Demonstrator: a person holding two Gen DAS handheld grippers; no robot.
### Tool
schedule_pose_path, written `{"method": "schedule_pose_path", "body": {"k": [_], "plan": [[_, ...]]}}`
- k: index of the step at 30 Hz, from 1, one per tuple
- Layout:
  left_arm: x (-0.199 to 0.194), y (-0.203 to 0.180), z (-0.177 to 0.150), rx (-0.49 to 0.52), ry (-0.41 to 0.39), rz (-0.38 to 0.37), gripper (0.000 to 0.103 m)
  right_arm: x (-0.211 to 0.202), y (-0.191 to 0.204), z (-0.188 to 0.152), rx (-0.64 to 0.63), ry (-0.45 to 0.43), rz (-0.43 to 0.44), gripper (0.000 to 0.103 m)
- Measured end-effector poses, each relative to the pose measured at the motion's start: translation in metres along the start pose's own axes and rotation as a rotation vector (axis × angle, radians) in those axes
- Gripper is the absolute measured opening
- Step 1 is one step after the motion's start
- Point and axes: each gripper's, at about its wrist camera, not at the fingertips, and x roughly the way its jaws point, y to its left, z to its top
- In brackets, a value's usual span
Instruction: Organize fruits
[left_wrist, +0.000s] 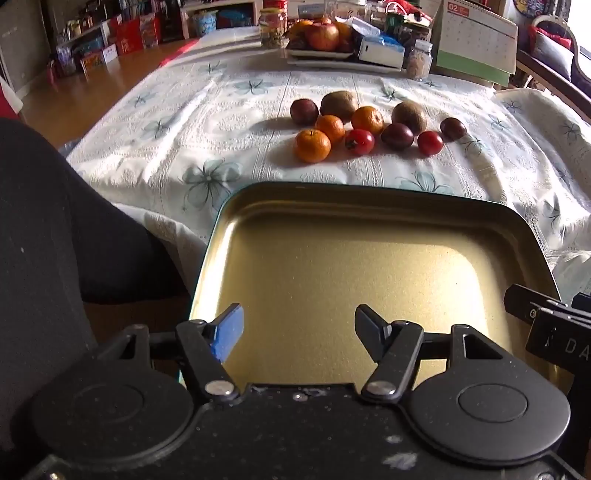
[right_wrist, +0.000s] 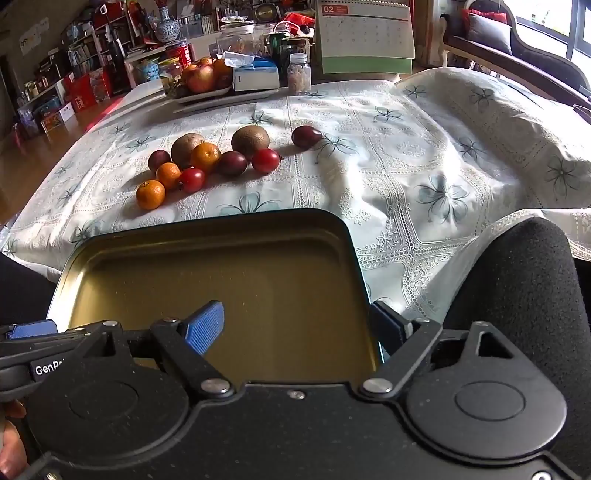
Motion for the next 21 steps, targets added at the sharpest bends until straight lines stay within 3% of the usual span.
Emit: {"method": "schedule_pose_path", "body": {"k": [5, 21], "plan": [[0.006, -0.001, 0.001, -0.016, 0.041, 0.008, 0.069, 0.0, 0.004, -0.001, -0.027, 0.003, -0.002, 0.086], [0.011, -0.01, 0.001, 0.06, 0.034, 0.039, 0.069, 0.01, 0.004, -0.001, -0.031, 0.072, 0.01, 0.086]]}}
